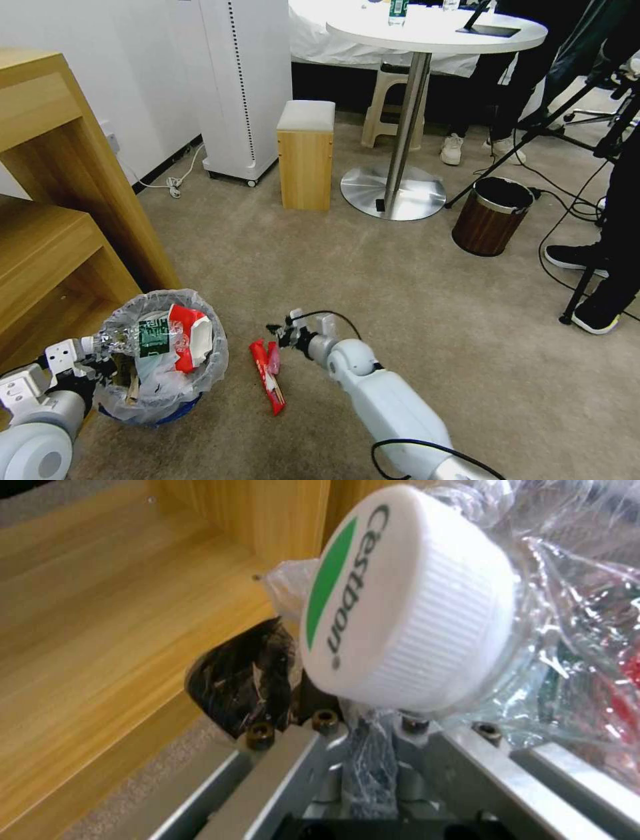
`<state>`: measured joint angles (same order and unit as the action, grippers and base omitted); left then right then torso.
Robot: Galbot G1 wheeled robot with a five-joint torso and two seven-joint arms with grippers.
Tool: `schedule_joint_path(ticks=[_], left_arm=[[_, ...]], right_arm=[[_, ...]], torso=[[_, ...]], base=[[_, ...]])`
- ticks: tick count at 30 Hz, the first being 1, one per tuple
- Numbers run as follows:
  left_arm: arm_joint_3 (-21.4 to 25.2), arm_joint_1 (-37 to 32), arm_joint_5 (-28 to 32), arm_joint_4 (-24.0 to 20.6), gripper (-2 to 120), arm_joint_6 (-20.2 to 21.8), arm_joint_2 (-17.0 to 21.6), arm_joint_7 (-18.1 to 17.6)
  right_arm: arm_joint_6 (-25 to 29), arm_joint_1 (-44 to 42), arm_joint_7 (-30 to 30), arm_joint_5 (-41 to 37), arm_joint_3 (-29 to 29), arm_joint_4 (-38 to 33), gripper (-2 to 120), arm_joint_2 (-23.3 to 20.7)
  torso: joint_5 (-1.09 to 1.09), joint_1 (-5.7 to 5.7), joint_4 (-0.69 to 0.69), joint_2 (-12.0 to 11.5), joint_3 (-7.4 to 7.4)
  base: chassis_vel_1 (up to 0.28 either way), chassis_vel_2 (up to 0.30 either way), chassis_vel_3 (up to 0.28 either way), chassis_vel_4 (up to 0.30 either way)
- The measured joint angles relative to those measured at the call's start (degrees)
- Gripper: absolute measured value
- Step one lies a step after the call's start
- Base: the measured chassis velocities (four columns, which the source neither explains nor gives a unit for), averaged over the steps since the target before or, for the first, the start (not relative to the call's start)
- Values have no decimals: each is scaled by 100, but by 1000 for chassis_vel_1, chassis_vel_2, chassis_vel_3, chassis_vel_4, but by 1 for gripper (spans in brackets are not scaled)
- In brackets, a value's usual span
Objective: Pick up the trash bin and place the garbage on the floor into it.
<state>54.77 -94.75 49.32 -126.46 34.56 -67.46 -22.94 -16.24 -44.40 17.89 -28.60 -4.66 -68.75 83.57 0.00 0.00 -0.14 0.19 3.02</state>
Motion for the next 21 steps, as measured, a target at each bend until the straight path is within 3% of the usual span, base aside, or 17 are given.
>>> schedule_joint_path(ticks=[8,10,21], left_arm=[[-76,-30,-104,-20,1,-32,-43,12],[-112,-15,-153,-65,1,-35,-34,9],[-147,-6,-214,-112,1,-40,-70,0]], right_arm=[[-225,78,229,63,142,775,1,396],[-291,182,252,221,158,1374,21,835],[-547,208,-118,609,127,2105,59,866]], torso=[[-1,0,0,0,0],[1,0,4,0,0],[0,0,1,0,0]], base=[[0,0,0,0],[0,0,0,0],[0,0,0,0]])
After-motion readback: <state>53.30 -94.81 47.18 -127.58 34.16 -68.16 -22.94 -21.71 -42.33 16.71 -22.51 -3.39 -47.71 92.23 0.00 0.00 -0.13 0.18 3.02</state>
